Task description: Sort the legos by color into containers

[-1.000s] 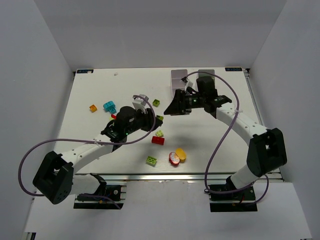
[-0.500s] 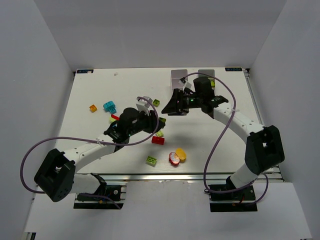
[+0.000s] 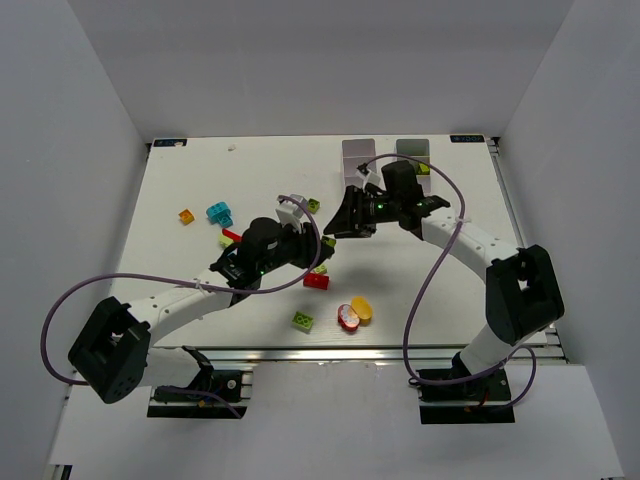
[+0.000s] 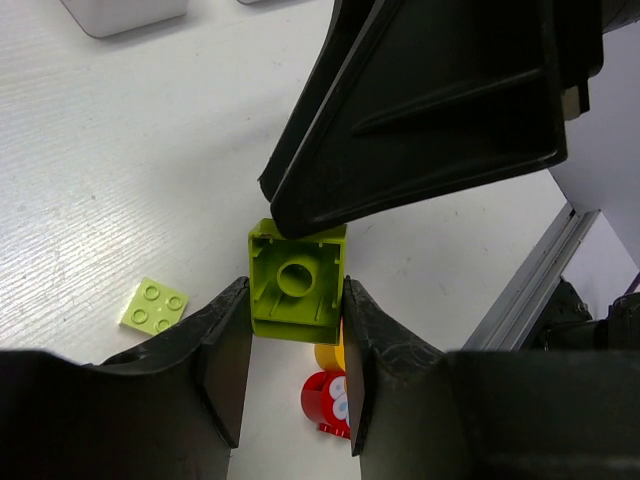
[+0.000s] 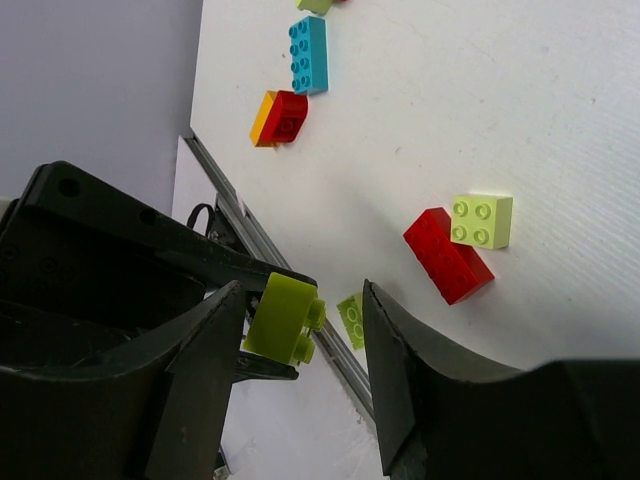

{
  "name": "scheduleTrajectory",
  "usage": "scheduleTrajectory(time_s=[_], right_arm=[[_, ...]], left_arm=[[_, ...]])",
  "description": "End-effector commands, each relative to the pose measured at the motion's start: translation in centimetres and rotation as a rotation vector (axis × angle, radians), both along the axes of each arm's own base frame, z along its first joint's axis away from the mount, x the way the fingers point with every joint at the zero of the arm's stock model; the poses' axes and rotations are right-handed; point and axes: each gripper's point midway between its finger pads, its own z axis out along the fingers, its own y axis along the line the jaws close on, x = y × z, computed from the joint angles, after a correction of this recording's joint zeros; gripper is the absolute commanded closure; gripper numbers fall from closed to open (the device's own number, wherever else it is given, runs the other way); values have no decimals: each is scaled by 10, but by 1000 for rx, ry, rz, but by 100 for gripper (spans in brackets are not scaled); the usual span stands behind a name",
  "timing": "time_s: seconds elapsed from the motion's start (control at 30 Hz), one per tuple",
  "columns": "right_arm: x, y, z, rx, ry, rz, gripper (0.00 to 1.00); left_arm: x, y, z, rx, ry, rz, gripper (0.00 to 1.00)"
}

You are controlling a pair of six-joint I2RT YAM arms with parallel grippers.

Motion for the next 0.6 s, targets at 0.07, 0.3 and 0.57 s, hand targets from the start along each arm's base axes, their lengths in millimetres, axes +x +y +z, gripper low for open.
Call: scheduleTrajectory(time_s=[0.07,0.3,0.57], right_arm=[[-9,6,6,23,-12,14,46],[-19,5,4,14,-1,22,48],[-23,3,-1,1,10,21,60]], left_arm=[[7,-6,21,-24,-57,6,82],[10,-4,20,-1,-64,24,82],[12,-2,19,14,-66,37,81]])
